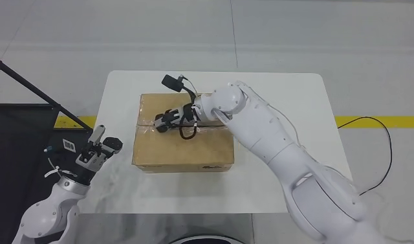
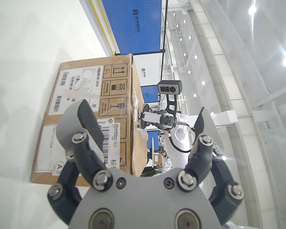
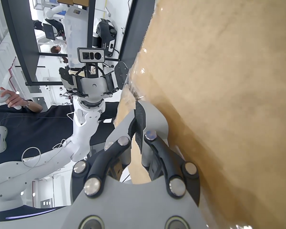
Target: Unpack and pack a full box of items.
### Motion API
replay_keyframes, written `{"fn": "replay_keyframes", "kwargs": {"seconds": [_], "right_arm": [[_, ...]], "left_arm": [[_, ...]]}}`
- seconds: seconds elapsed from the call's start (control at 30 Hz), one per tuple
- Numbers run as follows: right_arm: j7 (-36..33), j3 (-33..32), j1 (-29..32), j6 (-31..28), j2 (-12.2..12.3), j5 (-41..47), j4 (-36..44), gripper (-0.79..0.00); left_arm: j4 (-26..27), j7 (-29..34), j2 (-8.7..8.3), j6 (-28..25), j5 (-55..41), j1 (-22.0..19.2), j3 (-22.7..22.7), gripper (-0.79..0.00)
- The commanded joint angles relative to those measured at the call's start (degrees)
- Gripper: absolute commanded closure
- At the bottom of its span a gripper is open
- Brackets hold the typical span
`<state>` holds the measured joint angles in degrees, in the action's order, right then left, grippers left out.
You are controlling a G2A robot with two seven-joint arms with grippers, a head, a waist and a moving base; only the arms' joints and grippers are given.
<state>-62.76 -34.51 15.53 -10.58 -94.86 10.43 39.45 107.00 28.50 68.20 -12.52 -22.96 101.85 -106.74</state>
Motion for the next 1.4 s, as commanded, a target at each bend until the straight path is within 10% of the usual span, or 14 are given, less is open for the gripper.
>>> {"fn": "replay_keyframes", "kwargs": {"seconds": [0.0,1.37], "right_arm": [[-0.5,-1.0,0.7,0.9,1.0,-1.2,1.4,0.000],[-8.2,-35.7,31.3,21.8,19.6,-24.2,46.0,0.000]], "left_arm": [[0.0,0.0,0.00,0.1,0.2,-0.1,0.1,-0.785],[1.1,0.3,0.02,1.0,1.4,-0.4,1.5,-0.785]]}}
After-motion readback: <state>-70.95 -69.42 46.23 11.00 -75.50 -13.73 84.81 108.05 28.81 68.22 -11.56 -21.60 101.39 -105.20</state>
